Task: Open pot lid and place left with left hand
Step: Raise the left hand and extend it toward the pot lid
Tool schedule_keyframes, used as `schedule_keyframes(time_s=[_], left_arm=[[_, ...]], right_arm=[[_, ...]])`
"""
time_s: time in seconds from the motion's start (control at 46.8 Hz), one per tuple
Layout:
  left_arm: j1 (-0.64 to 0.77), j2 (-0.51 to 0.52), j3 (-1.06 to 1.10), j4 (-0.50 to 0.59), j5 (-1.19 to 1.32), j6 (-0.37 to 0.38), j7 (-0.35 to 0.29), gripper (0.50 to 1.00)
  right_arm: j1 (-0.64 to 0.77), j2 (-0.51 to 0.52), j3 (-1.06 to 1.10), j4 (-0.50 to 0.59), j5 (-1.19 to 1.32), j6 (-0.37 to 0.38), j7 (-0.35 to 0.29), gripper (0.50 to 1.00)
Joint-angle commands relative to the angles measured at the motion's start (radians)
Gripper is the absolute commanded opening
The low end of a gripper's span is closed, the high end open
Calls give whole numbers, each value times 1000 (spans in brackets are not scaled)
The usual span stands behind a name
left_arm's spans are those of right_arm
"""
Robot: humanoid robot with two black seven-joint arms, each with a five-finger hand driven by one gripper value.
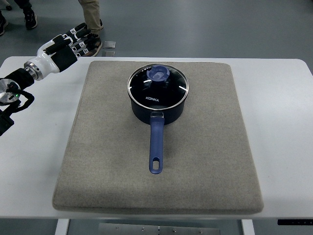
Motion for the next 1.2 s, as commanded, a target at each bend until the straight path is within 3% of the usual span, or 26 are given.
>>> schedule_keyframes(time_s=[0.0, 0.62, 0.727, 0.791, 0.941, 1.176], left_arm=[[-1, -1, 0, 0, 2, 0, 0, 994], [-18, 8, 14, 12, 23, 0, -15, 994], [-35, 9, 14, 11, 115, 0, -20, 994], [-44, 9, 13, 11, 213, 0, -46, 994], [-75, 17, 8, -1, 393, 0, -172, 992], [-133, 29, 14, -52, 715, 0, -202, 992]], right_arm=[[0, 0, 0, 0, 0, 0, 1, 917], [0, 0, 0, 0, 0, 0, -1, 917], [0, 0, 0, 1, 0, 0, 1, 917], [0, 0, 0, 0, 0, 0, 1, 917], [0, 0, 0, 0, 0, 0, 1, 917], [0, 0, 0, 0, 0, 0, -1, 917]])
